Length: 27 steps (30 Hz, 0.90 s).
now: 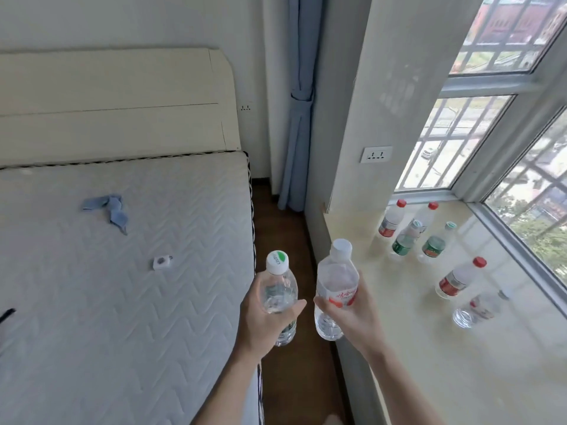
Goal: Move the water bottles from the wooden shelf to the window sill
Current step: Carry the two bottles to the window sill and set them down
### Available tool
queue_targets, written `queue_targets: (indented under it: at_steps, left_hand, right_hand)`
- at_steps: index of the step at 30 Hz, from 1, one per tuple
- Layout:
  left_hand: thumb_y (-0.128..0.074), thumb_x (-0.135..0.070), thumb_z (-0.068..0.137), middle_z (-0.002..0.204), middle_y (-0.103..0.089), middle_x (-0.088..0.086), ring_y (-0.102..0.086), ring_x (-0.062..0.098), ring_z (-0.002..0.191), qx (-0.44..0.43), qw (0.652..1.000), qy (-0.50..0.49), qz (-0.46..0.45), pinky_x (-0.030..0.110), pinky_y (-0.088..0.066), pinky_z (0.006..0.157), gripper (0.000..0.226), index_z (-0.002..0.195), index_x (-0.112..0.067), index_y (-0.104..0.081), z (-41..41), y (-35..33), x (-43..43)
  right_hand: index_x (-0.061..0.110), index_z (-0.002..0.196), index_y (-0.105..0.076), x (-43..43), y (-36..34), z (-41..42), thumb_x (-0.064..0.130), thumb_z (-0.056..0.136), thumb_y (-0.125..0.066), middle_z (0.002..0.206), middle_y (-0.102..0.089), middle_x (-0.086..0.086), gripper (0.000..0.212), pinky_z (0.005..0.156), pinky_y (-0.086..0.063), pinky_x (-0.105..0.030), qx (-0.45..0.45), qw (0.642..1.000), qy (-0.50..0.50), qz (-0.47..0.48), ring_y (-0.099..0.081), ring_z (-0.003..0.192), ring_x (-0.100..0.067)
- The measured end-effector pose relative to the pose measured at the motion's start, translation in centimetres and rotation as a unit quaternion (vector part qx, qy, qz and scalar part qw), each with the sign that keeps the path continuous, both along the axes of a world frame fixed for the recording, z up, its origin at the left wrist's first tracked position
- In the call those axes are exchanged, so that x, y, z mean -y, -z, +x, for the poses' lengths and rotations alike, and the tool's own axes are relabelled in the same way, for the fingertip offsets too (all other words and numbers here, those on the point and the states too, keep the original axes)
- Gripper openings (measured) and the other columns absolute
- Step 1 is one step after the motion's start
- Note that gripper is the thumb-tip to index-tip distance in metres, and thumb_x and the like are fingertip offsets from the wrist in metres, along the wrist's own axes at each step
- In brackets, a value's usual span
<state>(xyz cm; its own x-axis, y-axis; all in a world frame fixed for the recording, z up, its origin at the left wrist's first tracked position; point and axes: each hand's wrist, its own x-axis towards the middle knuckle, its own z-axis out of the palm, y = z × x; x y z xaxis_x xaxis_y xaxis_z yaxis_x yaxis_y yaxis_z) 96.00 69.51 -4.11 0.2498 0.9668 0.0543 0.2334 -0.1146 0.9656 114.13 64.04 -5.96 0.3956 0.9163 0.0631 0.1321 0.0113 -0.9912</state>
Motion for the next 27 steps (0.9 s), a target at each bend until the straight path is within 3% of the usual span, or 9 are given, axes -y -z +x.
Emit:
queue_targets:
  at_steps: [7, 10, 14, 16, 20, 22, 25, 27]
  left_hand:
    - [-0.088, -0.020, 0.069, 0.099, -0.060, -0.037, -0.058, -0.012, 0.098, -0.007, 1.000, 0.013, -0.011, 0.001, -0.043, 0.075, 0.056, 0.105, -0.042, -0.050, 4.1, 0.9, -9.4]
    - [-0.089, -0.024, 0.067, 0.101, -0.064, -0.027, -0.059, -0.008, 0.099, -0.010, 1.000, 0.019, -0.004, 0.001, -0.042, 0.077, 0.057, 0.105, -0.043, -0.052, 7.0, 1.2, -14.0]
    - [-0.088, -0.038, 0.063, 0.104, -0.061, -0.028, -0.058, -0.005, 0.104, -0.017, 0.999, 0.036, 0.014, 0.004, -0.043, 0.079, 0.060, 0.103, -0.060, -0.049, 11.8, 1.2, -20.4]
    - [-0.088, -0.035, 0.065, 0.105, -0.059, -0.032, -0.058, -0.007, 0.105, -0.022, 0.998, 0.054, 0.021, 0.008, -0.044, 0.080, 0.063, 0.101, -0.065, -0.047, 14.4, 0.8, -23.5]
    - [-0.086, -0.043, 0.062, 0.105, -0.063, -0.023, -0.061, 0.001, 0.104, 0.000, 0.997, 0.080, 0.015, 0.020, -0.048, 0.086, 0.056, 0.105, -0.054, -0.052, 19.9, -0.3, -28.7]
    - [-0.086, -0.047, 0.060, 0.106, -0.065, -0.019, -0.062, 0.005, 0.105, 0.013, 0.995, 0.100, 0.009, 0.023, -0.050, 0.088, 0.057, 0.107, -0.050, -0.054, 22.4, -0.5, -30.7]
    - [-0.090, -0.033, 0.064, 0.103, -0.065, -0.021, -0.063, 0.004, 0.102, 0.008, 0.989, 0.147, 0.010, 0.014, -0.049, 0.082, 0.054, 0.105, -0.041, -0.056, 26.0, -0.7, -32.9]
    - [-0.090, -0.023, 0.065, 0.100, -0.064, -0.022, -0.062, 0.001, 0.099, -0.001, 0.983, 0.182, 0.007, 0.011, -0.047, 0.080, 0.049, 0.101, -0.033, -0.057, 28.6, -0.7, -33.8]
  right_hand:
    - [0.029, 0.120, -0.054, -8.4, 1.5, 3.9, 0.023, 0.074, -0.087, 0.103, -0.068, 0.007, 0.057, 0.082, -0.058, -0.030, 0.018, 1.000, 0.012, -0.014, -0.069, 0.098, -0.015]
    - [0.028, 0.119, -0.055, -12.6, 1.7, 6.6, 0.028, 0.071, -0.086, 0.104, -0.069, 0.003, 0.058, 0.084, -0.058, -0.035, 0.007, 1.000, 0.023, -0.012, -0.070, 0.098, -0.017]
    - [0.022, 0.125, -0.054, -19.0, 1.8, 11.2, 0.035, 0.071, -0.087, 0.109, -0.068, -0.003, 0.065, 0.090, -0.058, -0.048, -0.004, 0.999, 0.037, -0.002, -0.069, 0.103, -0.022]
    - [0.020, 0.128, -0.053, -22.1, 1.3, 13.8, 0.034, 0.073, -0.087, 0.113, -0.068, -0.004, 0.066, 0.092, -0.057, -0.049, 0.002, 0.999, 0.043, 0.002, -0.068, 0.106, -0.022]
    - [0.030, 0.121, -0.054, -26.6, -0.3, 18.8, 0.027, 0.076, -0.087, 0.105, -0.068, 0.008, 0.056, 0.086, -0.058, -0.034, 0.036, 0.997, 0.065, 0.001, -0.068, 0.102, -0.014]
    - [0.030, 0.121, -0.053, -28.0, -0.9, 21.1, 0.032, 0.076, -0.087, 0.105, -0.067, 0.009, 0.056, 0.086, -0.058, -0.033, 0.037, 0.996, 0.083, -0.002, -0.068, 0.102, -0.013]
    - [0.032, 0.122, -0.051, -28.8, -1.2, 23.6, 0.041, 0.073, -0.084, 0.107, -0.065, 0.015, 0.060, 0.085, -0.058, -0.032, 0.036, 0.992, 0.121, -0.007, -0.066, 0.104, -0.011]
    - [0.030, 0.121, -0.051, -28.7, -1.1, 25.2, 0.037, 0.072, -0.085, 0.105, -0.064, 0.018, 0.060, 0.081, -0.056, -0.029, 0.031, 0.988, 0.153, -0.016, -0.066, 0.101, -0.011]
